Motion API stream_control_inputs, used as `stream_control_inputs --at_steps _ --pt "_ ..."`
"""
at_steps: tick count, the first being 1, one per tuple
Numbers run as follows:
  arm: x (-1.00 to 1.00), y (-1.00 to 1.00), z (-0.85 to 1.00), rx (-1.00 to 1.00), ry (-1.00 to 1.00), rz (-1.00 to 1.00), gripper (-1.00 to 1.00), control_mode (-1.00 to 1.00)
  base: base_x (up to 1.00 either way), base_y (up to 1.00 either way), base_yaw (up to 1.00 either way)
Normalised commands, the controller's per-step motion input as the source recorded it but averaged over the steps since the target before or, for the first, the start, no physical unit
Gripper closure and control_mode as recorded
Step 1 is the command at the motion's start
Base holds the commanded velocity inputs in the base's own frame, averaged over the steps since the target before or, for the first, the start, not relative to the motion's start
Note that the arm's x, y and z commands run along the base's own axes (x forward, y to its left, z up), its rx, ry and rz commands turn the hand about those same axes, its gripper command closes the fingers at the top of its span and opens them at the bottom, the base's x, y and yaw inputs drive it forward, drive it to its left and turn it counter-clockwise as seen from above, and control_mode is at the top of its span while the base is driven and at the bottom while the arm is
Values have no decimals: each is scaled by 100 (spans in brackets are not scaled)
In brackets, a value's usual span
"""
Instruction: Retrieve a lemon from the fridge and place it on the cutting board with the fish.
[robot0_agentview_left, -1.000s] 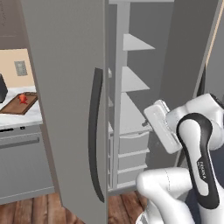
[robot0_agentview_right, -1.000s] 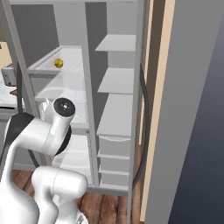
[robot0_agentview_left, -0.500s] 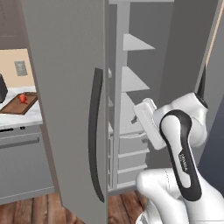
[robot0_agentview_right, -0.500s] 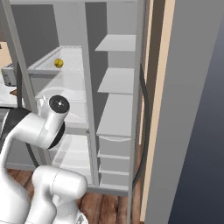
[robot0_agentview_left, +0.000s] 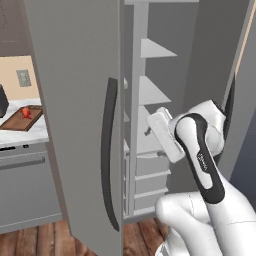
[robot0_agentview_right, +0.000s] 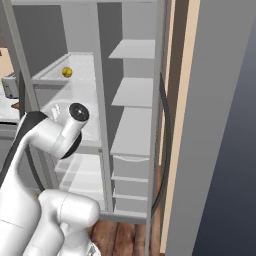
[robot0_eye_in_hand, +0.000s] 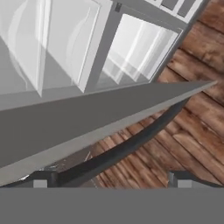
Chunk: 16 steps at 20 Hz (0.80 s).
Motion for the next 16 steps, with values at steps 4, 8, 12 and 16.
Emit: stream_control_inputs --at_steps 4,8,12,16 --pt "40 20 -21 6 0 12 -100 -100 0 0 0" --pt "45 10 -20 8 0 10 -100 -100 0 0 0" --pt "50 0 -11 8 0 6 -100 -100 0 0 0" --pt "39 9 -6 6 0 5 -100 -100 0 0 0"
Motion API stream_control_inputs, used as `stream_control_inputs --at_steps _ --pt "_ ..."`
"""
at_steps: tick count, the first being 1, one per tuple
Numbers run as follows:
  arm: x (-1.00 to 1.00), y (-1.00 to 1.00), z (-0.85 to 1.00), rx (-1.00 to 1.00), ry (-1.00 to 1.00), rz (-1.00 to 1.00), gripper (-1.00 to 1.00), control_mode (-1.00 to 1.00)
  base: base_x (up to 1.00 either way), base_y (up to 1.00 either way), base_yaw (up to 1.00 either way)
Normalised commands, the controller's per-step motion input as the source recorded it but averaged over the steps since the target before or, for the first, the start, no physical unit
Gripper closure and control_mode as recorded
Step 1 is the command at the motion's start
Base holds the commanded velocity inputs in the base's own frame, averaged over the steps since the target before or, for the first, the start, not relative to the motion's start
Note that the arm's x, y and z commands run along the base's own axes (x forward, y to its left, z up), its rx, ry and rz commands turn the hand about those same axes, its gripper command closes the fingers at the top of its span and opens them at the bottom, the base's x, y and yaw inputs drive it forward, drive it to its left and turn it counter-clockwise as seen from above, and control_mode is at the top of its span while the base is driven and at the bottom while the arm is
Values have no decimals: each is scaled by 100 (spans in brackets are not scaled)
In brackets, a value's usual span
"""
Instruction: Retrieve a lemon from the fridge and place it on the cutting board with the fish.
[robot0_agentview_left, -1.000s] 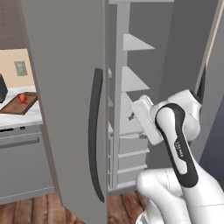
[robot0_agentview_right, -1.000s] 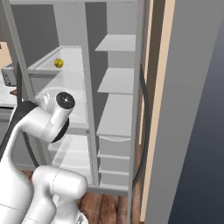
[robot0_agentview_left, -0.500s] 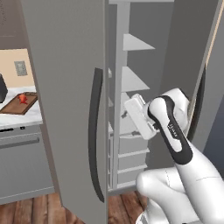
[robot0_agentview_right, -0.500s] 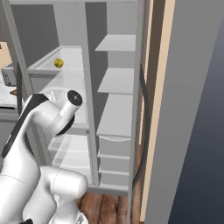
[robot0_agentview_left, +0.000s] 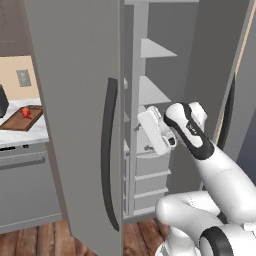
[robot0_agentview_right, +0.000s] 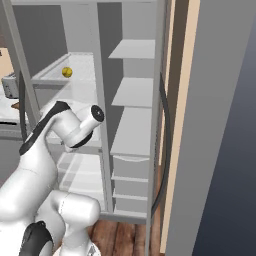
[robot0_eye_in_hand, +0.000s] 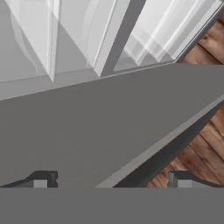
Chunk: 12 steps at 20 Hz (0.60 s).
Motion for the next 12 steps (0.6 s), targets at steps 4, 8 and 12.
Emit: stream_control_inputs --at_steps 4,8,12 --pt "22 27 -3 5 0 5 -100 -100 0 0 0" --pt "10 39 -11 3 0 5 -100 -100 0 0 0" --pt "7 39 -13 3 0 4 -100 -100 0 0 0"
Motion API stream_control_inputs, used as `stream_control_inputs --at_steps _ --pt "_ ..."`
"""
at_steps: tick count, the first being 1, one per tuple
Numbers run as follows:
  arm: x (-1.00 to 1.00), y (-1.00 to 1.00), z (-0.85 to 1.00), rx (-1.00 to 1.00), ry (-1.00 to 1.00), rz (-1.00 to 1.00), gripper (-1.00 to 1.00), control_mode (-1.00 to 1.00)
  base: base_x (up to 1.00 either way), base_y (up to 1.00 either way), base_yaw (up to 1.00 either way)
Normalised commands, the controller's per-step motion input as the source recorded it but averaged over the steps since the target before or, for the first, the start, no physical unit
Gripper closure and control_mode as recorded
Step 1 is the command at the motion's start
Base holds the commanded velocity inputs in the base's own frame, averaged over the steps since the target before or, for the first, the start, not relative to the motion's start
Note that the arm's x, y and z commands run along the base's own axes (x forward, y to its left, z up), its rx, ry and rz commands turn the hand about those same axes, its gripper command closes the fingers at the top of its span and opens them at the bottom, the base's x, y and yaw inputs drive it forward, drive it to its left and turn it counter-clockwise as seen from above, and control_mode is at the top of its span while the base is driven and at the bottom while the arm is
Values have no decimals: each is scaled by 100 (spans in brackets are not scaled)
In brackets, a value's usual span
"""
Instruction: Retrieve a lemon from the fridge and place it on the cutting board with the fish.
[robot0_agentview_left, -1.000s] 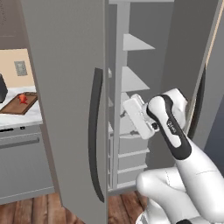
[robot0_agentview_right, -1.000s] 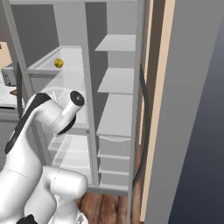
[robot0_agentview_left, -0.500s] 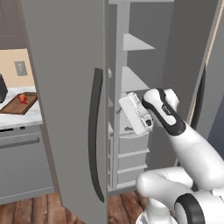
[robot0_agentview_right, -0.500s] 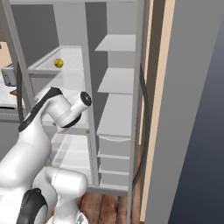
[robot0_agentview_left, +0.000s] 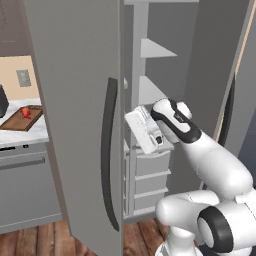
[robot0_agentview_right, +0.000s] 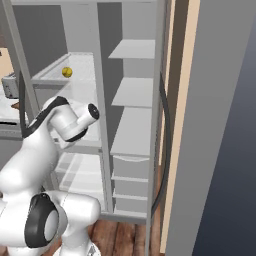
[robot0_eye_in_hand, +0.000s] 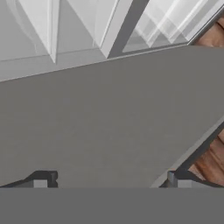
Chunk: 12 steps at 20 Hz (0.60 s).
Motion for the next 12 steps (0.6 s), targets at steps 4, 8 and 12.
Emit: stream_control_inputs --at_steps 4,8,12 --pt "4 25 -9 5 0 4 -100 -100 0 0 0" --pt "0 26 -9 5 0 5 -100 -100 0 0 0" --pt "-9 34 -11 1 0 5 -100 -100 0 0 0"
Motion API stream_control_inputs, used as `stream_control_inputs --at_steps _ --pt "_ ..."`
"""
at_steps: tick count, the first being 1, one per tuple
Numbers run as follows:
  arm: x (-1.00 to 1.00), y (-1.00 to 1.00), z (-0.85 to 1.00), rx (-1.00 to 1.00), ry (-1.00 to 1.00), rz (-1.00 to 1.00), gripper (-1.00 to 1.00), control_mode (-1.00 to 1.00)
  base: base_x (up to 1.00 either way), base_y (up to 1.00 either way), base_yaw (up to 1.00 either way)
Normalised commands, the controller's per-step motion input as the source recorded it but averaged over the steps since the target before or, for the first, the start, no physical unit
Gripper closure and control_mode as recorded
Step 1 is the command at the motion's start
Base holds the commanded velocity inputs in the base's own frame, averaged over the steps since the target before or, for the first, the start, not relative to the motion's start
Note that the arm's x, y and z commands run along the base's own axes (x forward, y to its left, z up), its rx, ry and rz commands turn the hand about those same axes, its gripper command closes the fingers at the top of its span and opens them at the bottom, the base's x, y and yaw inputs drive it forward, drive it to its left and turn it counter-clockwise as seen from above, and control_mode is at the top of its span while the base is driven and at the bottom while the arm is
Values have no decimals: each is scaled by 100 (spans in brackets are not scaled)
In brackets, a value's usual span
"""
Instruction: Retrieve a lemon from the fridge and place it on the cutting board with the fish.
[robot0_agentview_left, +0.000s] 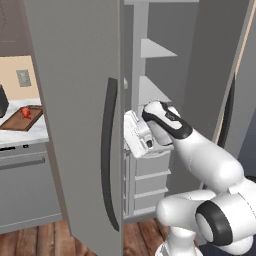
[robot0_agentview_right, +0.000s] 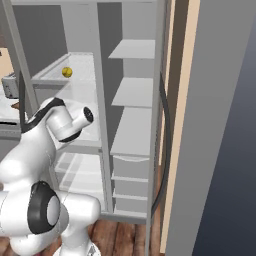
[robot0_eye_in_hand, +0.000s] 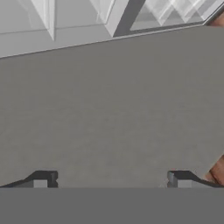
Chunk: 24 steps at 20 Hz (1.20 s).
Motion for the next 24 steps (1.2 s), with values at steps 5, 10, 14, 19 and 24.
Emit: stream_control_inputs --at_steps 5,10,14,19,24 --pt "-42 35 -6 0 0 7 -100 -100 0 0 0" --pt "-69 36 -3 0 0 15 -100 -100 0 0 0" --pt "-73 43 -7 0 1 18 -100 -100 0 0 0" --pt "-63 56 -6 0 1 15 -100 -100 0 0 0" --pt "-45 70 -5 0 1 10 -100 -100 0 0 0"
